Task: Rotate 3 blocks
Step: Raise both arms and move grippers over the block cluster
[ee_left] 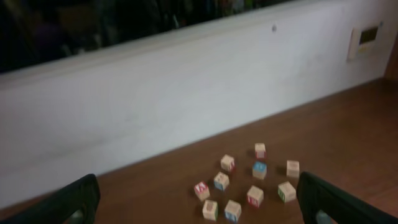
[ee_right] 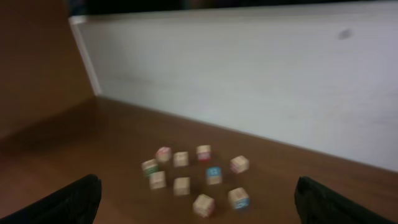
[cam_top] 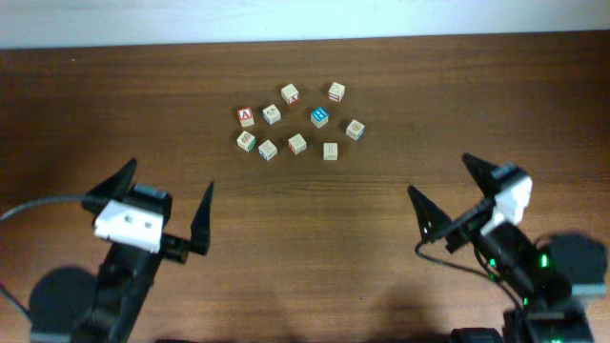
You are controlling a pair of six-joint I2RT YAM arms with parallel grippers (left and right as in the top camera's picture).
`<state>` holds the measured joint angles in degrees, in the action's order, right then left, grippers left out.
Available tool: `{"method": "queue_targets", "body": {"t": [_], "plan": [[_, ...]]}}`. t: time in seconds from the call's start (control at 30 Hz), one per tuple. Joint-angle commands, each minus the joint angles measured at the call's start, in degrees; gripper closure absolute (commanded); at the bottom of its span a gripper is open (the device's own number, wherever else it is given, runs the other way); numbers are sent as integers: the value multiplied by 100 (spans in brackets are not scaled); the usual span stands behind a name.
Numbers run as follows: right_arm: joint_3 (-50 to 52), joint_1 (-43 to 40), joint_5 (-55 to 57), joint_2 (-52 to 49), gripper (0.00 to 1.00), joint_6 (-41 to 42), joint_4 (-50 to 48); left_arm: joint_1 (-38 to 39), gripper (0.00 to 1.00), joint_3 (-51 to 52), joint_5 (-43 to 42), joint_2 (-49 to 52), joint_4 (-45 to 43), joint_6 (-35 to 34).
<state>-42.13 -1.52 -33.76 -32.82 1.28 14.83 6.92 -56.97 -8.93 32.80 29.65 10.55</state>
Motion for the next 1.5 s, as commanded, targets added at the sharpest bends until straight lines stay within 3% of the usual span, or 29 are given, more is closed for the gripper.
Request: {"method": "queue_targets", "body": {"t": [0.0,0.3,0.5,0.8,0.83,0.93,1.0,1.23,1.47], "plan": [[-516,-37,-813,-894,2,2,76,-33,1,-437,-269,802,114,114],[-2273,101,-667,-3578,2,-2,1845,20,1,-2190,-675,3418,1725,116],[-3410,879,857,-4922,2,-247,3200,557,1,-2614,-634,4870,1812,457],[-3486,977,938,-5956,1,-254,3032,605,1,-2612,-581,6542,1414,404],[-3486,981,938,-6063,1,-254,3038,605,1,-2612,-354,6728,1196,116],[-3480,981,938,-6336,8,-249,3067,605,1,-2614,1484,7187,693,-1615],[-3480,981,938,-6459,10,-234,3101,577,2,-2614,1987,7420,413,-1971],[-3453,981,940,-6529,11,-236,3128,518,4,-2612,1423,7987,-409,-511],[-3453,981,942,-6529,11,-236,3158,518,8,-2612,1408,8476,-417,-442]]}}
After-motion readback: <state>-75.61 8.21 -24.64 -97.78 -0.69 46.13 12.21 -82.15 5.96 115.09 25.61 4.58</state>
